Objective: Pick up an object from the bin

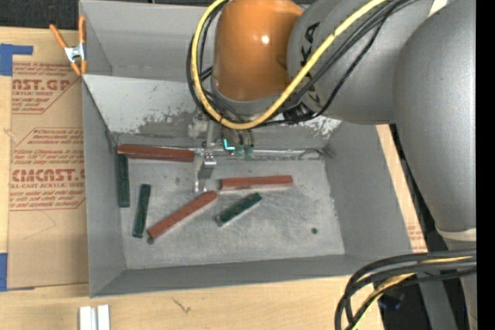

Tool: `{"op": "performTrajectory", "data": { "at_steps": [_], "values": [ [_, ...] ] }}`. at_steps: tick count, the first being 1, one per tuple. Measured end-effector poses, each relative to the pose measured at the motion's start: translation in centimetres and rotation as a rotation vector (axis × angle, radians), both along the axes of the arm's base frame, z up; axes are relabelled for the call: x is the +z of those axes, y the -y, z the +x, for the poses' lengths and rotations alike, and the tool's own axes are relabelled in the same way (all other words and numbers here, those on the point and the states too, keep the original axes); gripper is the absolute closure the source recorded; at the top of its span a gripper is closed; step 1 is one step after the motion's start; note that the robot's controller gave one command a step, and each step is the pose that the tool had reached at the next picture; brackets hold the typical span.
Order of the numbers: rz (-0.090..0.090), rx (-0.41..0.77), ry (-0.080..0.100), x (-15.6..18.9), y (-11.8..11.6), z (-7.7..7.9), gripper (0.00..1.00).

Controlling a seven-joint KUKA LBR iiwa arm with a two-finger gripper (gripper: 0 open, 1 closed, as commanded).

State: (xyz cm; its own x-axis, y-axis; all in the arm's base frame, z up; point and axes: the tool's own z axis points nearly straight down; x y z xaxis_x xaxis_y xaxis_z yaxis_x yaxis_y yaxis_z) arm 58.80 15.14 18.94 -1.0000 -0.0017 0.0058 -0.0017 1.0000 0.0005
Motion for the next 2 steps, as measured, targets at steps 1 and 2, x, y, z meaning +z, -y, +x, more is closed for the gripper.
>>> {"op": "performTrajectory", "data": {
  "at_steps": [1, 2],
  "values": [
    [0.001, -0.001, 0.007, 0.4, 0.1, 0.2, 0.0],
    [0.002, 0.028, 0.013, -4.6, -0.2, -2.9, 0.0]
  ]
}}
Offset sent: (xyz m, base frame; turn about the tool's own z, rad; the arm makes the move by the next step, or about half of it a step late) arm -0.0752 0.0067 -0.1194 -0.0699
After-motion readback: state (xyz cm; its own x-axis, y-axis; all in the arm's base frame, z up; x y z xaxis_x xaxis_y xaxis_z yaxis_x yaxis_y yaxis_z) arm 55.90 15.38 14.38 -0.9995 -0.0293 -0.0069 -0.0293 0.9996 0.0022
